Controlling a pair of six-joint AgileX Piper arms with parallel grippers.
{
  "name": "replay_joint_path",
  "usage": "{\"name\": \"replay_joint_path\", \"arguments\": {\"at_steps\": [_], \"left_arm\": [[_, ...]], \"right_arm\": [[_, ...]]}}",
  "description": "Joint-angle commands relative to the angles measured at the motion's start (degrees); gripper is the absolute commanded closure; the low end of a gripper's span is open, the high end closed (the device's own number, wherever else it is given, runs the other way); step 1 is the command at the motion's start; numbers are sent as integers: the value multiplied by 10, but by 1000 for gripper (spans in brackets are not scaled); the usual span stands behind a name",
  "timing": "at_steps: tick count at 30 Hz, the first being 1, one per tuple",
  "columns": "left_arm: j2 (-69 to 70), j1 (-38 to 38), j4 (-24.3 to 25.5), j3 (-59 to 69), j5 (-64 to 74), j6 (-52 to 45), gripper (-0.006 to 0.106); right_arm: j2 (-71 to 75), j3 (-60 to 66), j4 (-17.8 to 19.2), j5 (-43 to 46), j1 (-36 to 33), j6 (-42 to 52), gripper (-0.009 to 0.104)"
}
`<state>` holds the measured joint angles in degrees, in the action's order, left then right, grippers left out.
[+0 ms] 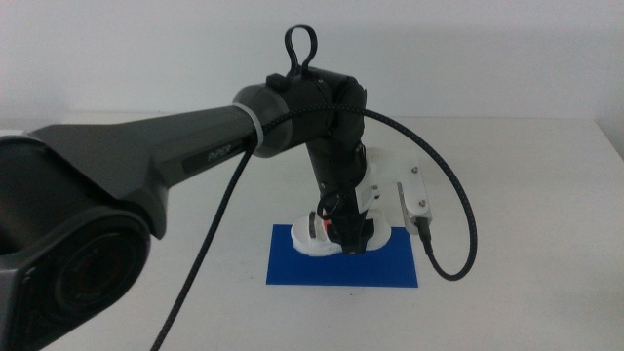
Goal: Use one arm to grab the shoe from the table and place it on the mat.
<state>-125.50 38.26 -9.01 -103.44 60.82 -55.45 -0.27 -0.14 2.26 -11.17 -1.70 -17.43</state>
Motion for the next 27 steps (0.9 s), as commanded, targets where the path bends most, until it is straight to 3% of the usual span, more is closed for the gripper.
{"name": "replay_joint_path", "arguments": {"at_steps": [1, 6, 10, 12, 17, 21, 27], "left_arm": [[-10, 0, 0, -5, 3, -3, 102], [-25, 0, 5, -5, -3, -3, 101], [-25, 0, 2, -5, -4, -27, 90], [-25, 0, -6, -5, -1, -39, 80], [-26, 0, -13, -5, 0, -47, 35], [-26, 0, 0, -13, 7, -45, 6], [10, -12, 1, -95, 91, 17, 7]], "right_arm": [[3, 1, 5, 5, -1, 2, 16], [3, 1, 5, 5, -1, 2, 16], [3, 1, 5, 5, -1, 2, 16], [3, 1, 5, 5, -1, 2, 16], [3, 1, 5, 5, -1, 2, 16], [3, 1, 5, 5, -1, 2, 16], [3, 1, 5, 5, -1, 2, 16]]}}
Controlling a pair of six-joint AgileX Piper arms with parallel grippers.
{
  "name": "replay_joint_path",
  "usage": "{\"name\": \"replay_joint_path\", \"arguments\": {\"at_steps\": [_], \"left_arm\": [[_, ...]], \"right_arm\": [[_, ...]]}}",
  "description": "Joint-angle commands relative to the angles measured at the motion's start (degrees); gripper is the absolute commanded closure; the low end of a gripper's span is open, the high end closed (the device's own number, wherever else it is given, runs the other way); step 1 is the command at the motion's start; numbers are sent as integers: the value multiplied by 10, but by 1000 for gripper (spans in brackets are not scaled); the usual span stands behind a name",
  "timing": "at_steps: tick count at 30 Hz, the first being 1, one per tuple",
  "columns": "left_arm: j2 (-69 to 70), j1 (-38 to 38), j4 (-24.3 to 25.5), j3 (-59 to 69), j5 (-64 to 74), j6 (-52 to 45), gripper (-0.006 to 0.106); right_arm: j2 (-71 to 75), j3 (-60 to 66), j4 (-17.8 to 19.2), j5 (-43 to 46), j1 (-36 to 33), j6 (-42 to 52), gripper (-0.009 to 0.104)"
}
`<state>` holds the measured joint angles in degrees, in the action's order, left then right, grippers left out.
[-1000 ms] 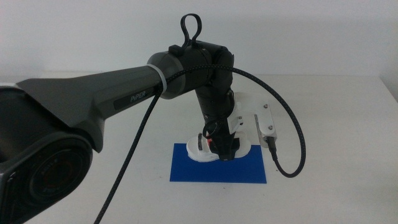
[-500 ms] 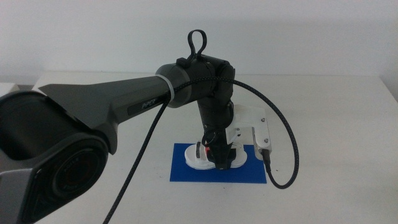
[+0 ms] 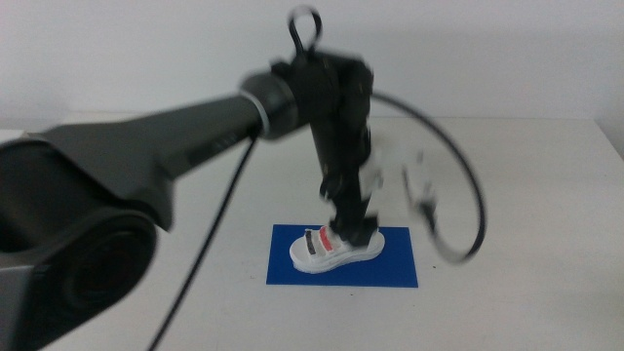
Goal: Use one arm to grab the shoe from the table and place it on the mat.
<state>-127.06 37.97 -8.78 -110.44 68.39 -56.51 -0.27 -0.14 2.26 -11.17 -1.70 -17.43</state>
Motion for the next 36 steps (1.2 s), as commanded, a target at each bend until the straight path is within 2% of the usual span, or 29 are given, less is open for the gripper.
{"name": "replay_joint_path", "arguments": {"at_steps": [1, 3, 7, 11, 18, 21, 26, 36], "left_arm": [[42, -16, -4, -35, 16, 69, 7], [82, -31, -29, -33, 16, 99, 7], [183, -79, -115, 2, 16, 156, 7], [307, -151, -151, 103, 16, 215, 7], [609, -283, -226, 433, -262, 196, 7], [722, -334, -230, 547, -319, 269, 7], [878, -381, -227, 692, -380, 301, 7], [1063, -388, -226, 836, -395, 313, 7]], "right_arm": [[3, 1, 5, 5, -1, 2, 16], [3, 1, 5, 5, -1, 2, 16], [3, 1, 5, 5, -1, 2, 16], [3, 1, 5, 5, -1, 2, 16], [3, 1, 5, 5, -1, 2, 16], [3, 1, 5, 5, -1, 2, 16], [3, 1, 5, 5, -1, 2, 16], [3, 1, 5, 5, -1, 2, 16]]}}
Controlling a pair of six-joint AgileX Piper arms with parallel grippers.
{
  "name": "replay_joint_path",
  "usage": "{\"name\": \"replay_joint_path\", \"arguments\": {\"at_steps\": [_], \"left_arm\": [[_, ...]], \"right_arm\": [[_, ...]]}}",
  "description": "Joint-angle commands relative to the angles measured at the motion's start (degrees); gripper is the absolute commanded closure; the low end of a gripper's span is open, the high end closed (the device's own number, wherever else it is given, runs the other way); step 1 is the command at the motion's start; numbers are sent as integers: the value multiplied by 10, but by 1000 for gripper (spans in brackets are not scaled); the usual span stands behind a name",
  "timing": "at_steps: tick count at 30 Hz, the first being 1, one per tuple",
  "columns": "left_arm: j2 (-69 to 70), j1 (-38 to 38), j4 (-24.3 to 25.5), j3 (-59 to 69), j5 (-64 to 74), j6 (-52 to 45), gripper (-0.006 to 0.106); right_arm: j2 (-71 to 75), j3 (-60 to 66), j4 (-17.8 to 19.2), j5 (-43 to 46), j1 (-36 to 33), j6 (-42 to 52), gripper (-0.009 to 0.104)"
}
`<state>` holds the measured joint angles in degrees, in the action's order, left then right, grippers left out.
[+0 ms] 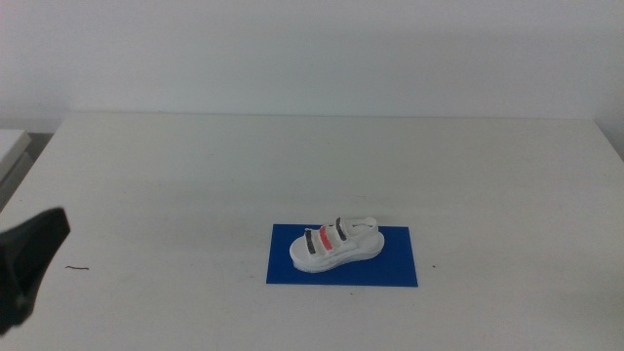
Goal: Use one arm to grab the shoe from the table and place it on the mat.
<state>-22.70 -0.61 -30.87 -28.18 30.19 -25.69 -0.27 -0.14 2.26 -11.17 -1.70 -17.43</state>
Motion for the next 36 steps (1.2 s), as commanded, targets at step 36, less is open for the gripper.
{"name": "replay_joint_path", "arguments": {"at_steps": [36], "left_arm": [[227, 1, 349, 282, -223, 331, 7]], "right_arm": [[3, 1, 5, 5, -1, 2, 16]]}}
